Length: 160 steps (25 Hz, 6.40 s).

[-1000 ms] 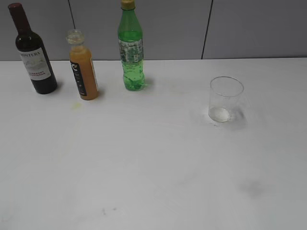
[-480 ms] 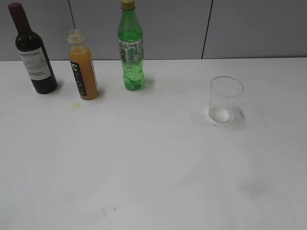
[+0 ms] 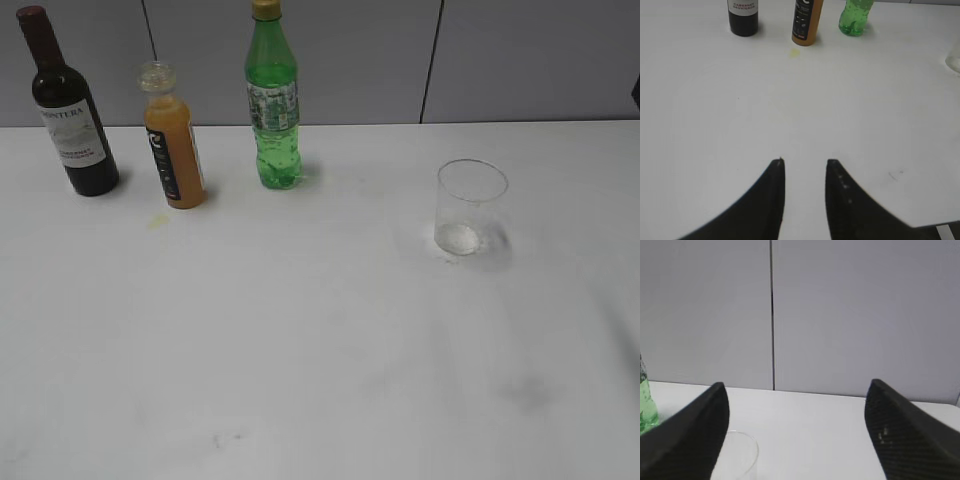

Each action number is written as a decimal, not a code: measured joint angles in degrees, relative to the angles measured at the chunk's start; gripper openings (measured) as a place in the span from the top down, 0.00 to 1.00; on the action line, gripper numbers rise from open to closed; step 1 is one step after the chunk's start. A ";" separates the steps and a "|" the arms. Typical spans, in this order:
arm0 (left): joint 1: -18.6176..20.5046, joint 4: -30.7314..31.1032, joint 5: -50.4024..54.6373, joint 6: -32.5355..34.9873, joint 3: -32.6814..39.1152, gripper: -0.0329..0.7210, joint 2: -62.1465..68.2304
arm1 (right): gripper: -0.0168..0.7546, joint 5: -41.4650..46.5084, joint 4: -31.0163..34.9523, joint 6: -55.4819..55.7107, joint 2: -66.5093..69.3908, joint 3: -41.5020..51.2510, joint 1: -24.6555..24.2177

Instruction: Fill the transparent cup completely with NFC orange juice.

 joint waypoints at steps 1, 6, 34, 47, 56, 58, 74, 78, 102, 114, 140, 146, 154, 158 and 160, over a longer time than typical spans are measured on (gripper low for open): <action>0.00 -0.02 0.00 0.00 0.00 0.65 0.00 | 0.12 -0.89 -0.20 0.12 1.09 0.39 0.00; 0.00 -0.02 0.00 0.00 0.00 0.65 0.00 | 0.14 -6.36 -2.21 0.46 5.94 1.02 0.00; 0.00 -0.02 0.00 0.00 0.00 0.65 0.00 | 0.12 -27.63 -15.14 5.19 32.32 1.77 0.00; 0.00 -0.02 0.00 0.00 0.00 0.65 0.00 | 0.14 -27.90 -15.53 1.63 43.18 1.72 0.00; 0.00 -0.02 0.00 0.00 0.00 0.65 0.00 | 0.12 -28.00 -15.83 -0.45 47.65 -0.99 0.00; 0.00 -0.02 0.00 0.00 0.00 0.65 0.00 | 0.11 -28.05 -16.74 -0.52 48.79 -1.86 0.00; 0.00 -0.02 0.00 0.00 0.00 0.65 0.00 | 0.11 -28.08 -18.82 -0.64 56.93 -9.77 0.00; 0.00 -0.02 0.00 0.00 0.00 0.65 0.00 | 0.11 -28.08 -19.51 -0.64 58.24 -11.60 0.00; 0.00 -0.07 0.00 0.00 0.00 0.65 0.00 | 0.12 -28.08 -22.35 1.92 66.28 -20.16 1.38; 0.00 -0.12 0.00 0.00 0.00 0.65 0.00 | 0.12 -28.14 -18.12 1.97 70.44 -25.19 4.24; 0.00 -0.17 0.00 0.00 0.00 0.65 0.00 | 0.16 -28.71 -17.09 2.03 72.30 -28.21 5.02; 0.00 -0.17 0.00 0.00 0.00 0.65 0.00 | 0.18 -28.60 -17.21 2.10 72.31 -28.32 5.02; 0.00 -0.17 0.00 0.00 0.00 0.65 0.00 | 0.25 -28.53 -17.23 2.10 72.31 -28.38 5.02; 0.00 -0.17 0.00 0.00 0.00 0.65 0.00 | 0.29 -28.49 -17.23 2.14 72.31 -28.38 5.02; 0.00 -0.17 0.00 0.00 0.00 0.65 0.00 | 0.29 -28.49 -17.23 2.14 72.31 -28.38 5.02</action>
